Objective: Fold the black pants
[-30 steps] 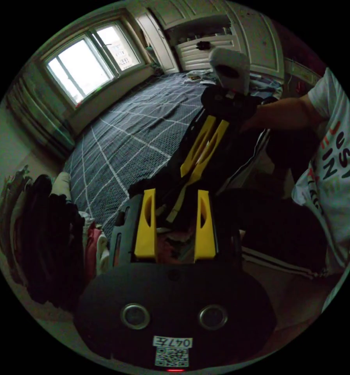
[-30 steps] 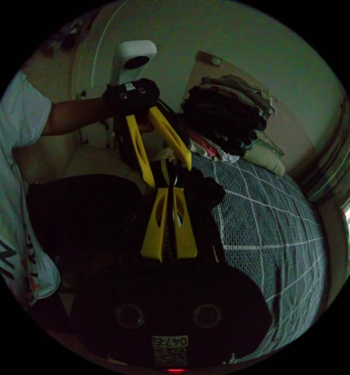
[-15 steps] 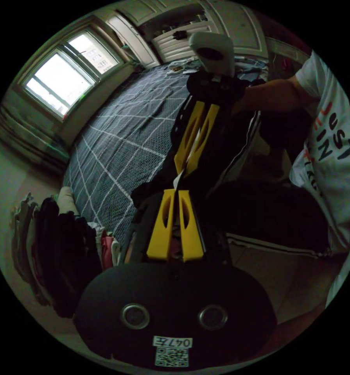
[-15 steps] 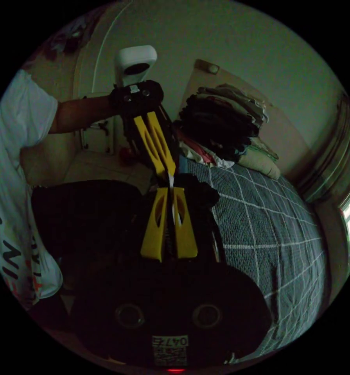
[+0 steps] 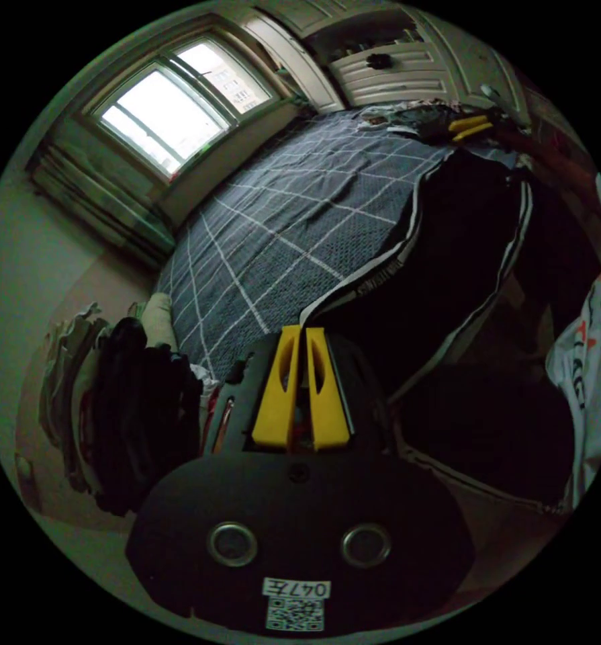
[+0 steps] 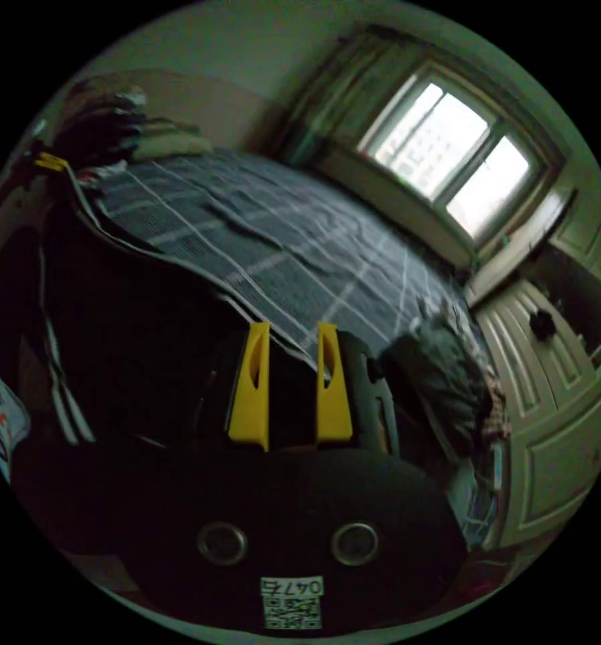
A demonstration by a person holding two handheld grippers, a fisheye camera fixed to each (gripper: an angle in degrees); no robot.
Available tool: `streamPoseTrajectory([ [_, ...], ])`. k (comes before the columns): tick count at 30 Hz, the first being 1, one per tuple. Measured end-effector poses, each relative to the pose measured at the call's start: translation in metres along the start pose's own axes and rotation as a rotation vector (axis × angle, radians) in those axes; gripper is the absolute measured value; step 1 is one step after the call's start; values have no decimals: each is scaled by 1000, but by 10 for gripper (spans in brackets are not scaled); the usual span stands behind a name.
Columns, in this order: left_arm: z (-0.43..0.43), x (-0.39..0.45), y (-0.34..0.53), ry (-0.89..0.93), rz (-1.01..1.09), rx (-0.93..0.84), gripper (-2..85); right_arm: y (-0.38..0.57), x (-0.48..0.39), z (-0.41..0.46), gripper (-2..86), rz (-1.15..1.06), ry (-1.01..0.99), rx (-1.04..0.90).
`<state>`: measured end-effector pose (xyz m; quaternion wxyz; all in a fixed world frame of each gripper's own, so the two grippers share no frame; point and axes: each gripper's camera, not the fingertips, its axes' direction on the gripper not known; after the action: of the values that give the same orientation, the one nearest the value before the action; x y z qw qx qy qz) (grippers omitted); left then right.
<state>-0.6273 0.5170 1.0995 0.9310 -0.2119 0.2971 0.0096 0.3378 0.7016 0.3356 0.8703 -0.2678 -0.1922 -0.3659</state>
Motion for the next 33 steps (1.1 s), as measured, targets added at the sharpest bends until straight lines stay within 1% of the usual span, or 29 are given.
streamPoseTrajectory([
  [2, 18, -20, -14, 4, -56, 5, -4, 29, 63, 23, 90, 44, -10, -160],
  [5, 51, -55, -36, 31, -136, -4, -4, 46, 116, 49, 111, 54, -77, -290],
  [7, 72, -77, -49, 42, -183, -13, -3, 52, 138, 60, 118, 54, -111, -320],
  [9, 99, -106, -65, 46, -246, -27, -3, 57, 159, 68, 104, 83, -176, -340],
  [11, 120, -129, -74, 38, -295, -44, -3, 62, 185, 69, 48, 126, -318, -332],
  [12, 134, -144, -80, 35, -329, -59, -3, 63, 190, 65, 38, 115, -327, -325],
  [13, 141, -152, -83, 33, -348, -66, -3, 62, 197, 54, 19, 65, -316, -291],
  [15, 168, -184, -94, 43, -413, -78, -3, 57, 209, 37, 10, 38, -255, -247],
  [16, 175, -192, -98, 48, -428, -81, -3, 52, 220, 26, 8, 31, -197, -212],
  [19, 216, -235, -119, 49, -488, -122, -4, 36, 255, 11, 6, 64, -111, -158],
  [21, 259, -269, -140, 68, -531, -194, -4, 25, 274, 16, 6, 58, -73, -192],
  [25, 326, -309, -168, 87, -550, -302, -4, 11, 309, 44, 6, 93, -3, -295],
  [29, 393, -346, -190, 165, -554, -418, -4, 10, 343, 54, 5, 172, 50, -279],
  [33, 449, -370, -201, 220, -560, -516, 0, 10, 364, 64, 6, 173, 16, -326],
])
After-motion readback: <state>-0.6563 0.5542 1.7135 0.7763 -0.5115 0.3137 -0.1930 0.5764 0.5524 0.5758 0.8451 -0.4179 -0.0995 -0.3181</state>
